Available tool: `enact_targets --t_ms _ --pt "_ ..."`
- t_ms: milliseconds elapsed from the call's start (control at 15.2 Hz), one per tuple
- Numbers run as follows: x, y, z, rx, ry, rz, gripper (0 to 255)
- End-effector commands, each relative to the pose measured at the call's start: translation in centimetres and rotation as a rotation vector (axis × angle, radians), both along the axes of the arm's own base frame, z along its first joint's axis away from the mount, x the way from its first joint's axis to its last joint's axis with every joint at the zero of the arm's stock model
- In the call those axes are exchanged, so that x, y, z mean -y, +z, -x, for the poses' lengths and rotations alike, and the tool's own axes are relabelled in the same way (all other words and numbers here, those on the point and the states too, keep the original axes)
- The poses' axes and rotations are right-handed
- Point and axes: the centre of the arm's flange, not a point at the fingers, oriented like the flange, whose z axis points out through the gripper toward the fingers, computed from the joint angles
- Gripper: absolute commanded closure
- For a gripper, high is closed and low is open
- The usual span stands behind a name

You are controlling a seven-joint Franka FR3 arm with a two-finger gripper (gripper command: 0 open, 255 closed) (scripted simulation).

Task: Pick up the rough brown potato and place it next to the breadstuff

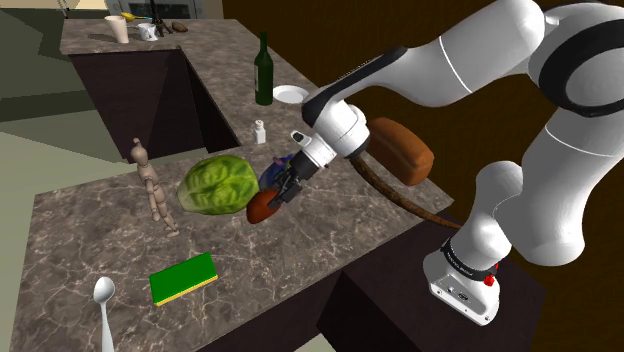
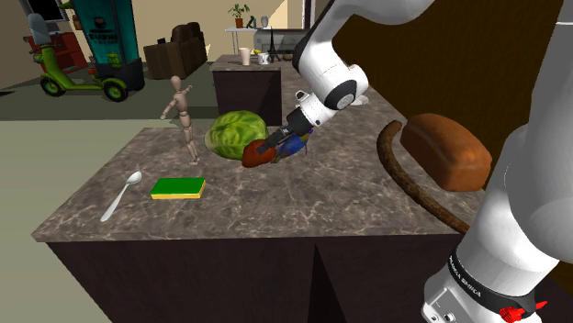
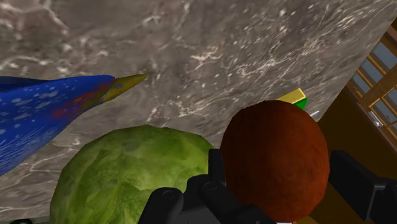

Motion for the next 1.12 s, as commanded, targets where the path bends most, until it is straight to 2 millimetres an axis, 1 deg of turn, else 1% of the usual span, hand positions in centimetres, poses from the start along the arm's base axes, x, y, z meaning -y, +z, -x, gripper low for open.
enact_targets --t_ms 0,1056 --pt "0.1 1.1 0.0 0.0 0.0 0.0 255" --pt "0.1 9.5 0.0 0.0 0.0 0.0 255"
